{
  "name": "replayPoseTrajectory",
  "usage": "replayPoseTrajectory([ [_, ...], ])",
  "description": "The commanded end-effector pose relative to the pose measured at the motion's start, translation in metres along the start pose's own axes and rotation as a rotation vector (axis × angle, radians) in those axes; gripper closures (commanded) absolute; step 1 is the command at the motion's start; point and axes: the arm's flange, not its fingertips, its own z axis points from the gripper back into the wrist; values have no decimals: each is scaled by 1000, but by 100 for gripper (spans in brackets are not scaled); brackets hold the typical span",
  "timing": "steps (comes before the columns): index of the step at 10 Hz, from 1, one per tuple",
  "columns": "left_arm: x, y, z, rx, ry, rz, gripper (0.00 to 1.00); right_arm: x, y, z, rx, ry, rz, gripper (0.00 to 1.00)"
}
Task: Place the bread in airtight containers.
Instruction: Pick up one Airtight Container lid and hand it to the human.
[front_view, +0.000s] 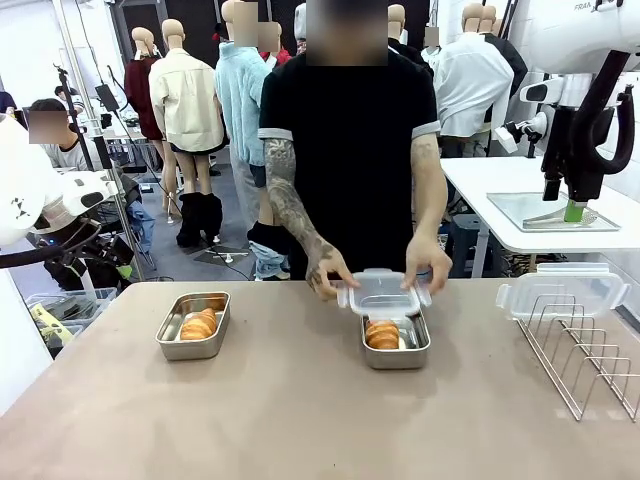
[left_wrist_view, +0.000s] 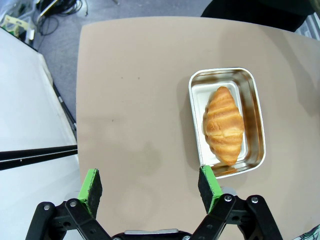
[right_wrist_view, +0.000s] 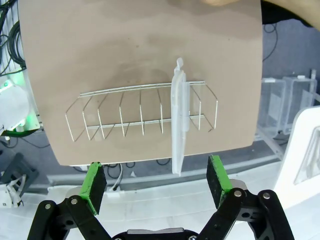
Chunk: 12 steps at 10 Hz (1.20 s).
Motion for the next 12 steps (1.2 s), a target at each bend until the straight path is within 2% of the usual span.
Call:
replayPoseTrajectory([
  [1, 1, 1, -1, -2, -12, 18, 0, 0, -1, 0, -1, 4, 1, 0],
  [12, 1, 1, -1, -2, -12, 18, 0, 0, -1, 0, -1, 4, 1, 0],
])
